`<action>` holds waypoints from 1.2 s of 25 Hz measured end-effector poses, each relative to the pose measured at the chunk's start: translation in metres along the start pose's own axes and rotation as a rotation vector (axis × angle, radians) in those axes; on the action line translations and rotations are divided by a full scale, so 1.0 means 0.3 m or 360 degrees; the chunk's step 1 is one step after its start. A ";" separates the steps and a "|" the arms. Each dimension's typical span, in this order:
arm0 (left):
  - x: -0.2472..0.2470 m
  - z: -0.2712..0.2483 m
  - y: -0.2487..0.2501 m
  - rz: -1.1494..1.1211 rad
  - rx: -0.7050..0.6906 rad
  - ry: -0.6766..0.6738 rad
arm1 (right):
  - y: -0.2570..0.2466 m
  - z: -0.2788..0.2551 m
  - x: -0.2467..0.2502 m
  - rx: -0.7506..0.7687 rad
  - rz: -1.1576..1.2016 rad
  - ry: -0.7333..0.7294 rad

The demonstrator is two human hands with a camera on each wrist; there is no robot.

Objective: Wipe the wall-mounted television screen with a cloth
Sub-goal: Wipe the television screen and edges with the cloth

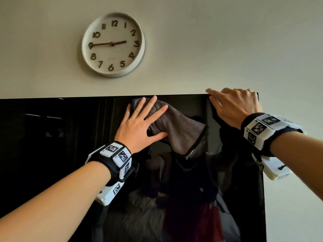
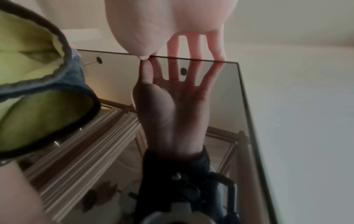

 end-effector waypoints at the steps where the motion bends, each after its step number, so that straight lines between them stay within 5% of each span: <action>1: 0.000 0.000 -0.013 -0.0007 0.0011 0.0000 | -0.010 0.004 0.010 -0.0014 0.0029 0.0006; 8: -0.008 -0.021 -0.076 -0.0024 -0.0014 0.0009 | -0.364 0.145 -0.029 0.0224 -0.0008 0.0013; 13: -0.020 -0.110 -0.272 -0.0038 0.0024 -0.0010 | -0.354 0.135 -0.049 0.0180 -0.0128 -0.0012; 19: -0.025 -0.117 -0.240 -0.0031 -0.0017 -0.0033 | -0.370 0.121 -0.036 0.0089 -0.0108 -0.0012; 30: -0.016 -0.187 -0.472 0.0092 -0.0067 -0.0030 | -0.412 0.117 -0.004 0.0097 -0.0045 0.0111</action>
Point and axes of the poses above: each hand's wrist, its own z-axis towards the middle knuckle, its own x-axis out of the back of the hand, y = z × x, the point moved 8 cm from there along z, towards the middle knuckle, and after that the axes turned 2 degrees about -y, right-handed, at the moved point
